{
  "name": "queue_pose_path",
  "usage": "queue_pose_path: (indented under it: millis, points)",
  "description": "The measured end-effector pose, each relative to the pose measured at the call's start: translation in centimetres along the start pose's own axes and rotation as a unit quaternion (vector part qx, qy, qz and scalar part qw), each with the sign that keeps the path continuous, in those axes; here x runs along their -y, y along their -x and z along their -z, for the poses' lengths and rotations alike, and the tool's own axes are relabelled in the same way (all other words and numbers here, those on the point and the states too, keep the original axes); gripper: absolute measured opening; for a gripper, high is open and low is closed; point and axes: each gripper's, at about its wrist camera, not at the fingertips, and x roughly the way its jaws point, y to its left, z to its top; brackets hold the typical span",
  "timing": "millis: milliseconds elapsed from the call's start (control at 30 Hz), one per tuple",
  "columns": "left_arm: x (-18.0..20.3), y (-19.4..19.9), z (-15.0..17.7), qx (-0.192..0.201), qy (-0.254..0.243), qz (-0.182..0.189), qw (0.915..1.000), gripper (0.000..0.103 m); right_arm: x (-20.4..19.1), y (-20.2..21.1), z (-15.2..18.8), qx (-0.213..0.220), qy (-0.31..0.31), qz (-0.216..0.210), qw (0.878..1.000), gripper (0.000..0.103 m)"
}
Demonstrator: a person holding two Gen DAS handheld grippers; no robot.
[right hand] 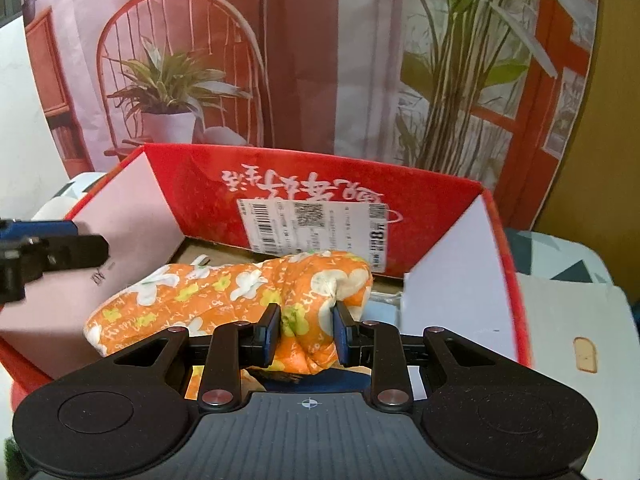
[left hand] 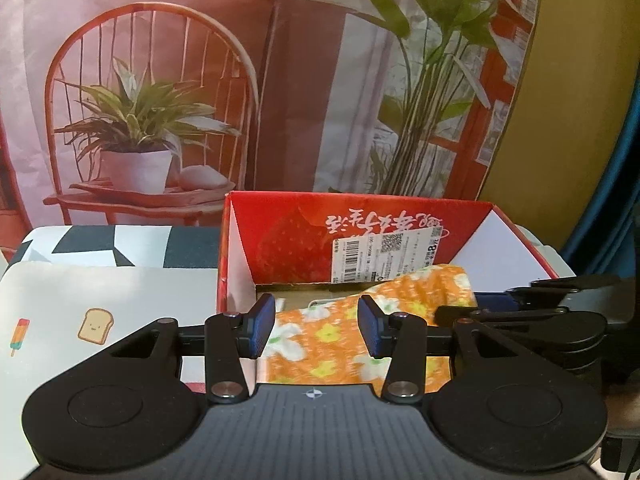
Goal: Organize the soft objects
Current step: 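Lift the orange pouch into the red box and open the right gripper, then move the left tool to the green tasseled leaf-shaped pouch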
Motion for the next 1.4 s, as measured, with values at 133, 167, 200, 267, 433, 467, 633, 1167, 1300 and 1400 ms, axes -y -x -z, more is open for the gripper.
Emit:
queue_pose_path:
  millis: [133,167,200,267,433,467,633,1167,1300,1400]
  points:
    - [0.1,0.4,0.1,0.003,-0.005,-0.002,1.0,0.048,-0.9,-0.1,0.0,-0.007,0.013,0.002,1.0,0.029]
    - [0.0,0.5,0.2,0.004,-0.005,-0.003,1.0,0.048,-0.9,0.0,0.0,-0.007,0.013,0.008,1.0,0.03]
    - [0.0,0.7,0.2,0.005,-0.006,-0.004,1.0,0.048,-0.8,0.2,-0.1,-0.003,0.009,0.016,1.0,0.036]
    - [0.1,1.0,0.3,0.005,-0.007,-0.006,0.9999,0.049,-0.8,1.1,-0.1,0.014,0.011,0.032,0.999,0.039]
    - [0.5,2.3,0.4,0.012,-0.009,-0.016,0.9998,0.077,-0.3,3.6,-0.2,0.037,0.016,0.034,0.999,0.061]
    - [0.5,2.6,0.5,0.015,-0.007,-0.017,0.9997,0.083,-0.2,4.1,-0.2,0.04,0.013,0.028,0.999,0.066]
    - [0.3,4.8,1.0,0.028,0.012,-0.019,0.9994,0.102,0.1,6.9,0.4,0.065,0.007,0.012,0.998,0.098]
    - [0.3,11.8,7.4,0.038,-0.005,-0.049,0.9981,0.103,-0.7,13.4,7.4,0.111,-0.018,-0.025,0.993,0.103]
    - [0.3,13.2,10.2,0.043,-0.006,-0.049,0.9979,0.103,-0.6,14.8,9.6,0.121,-0.034,-0.05,0.991,0.103]
    - [0.1,13.7,12.0,0.038,0.002,-0.054,0.9978,0.103,-0.9,15.3,11.5,0.126,-0.029,-0.054,0.99,0.103]
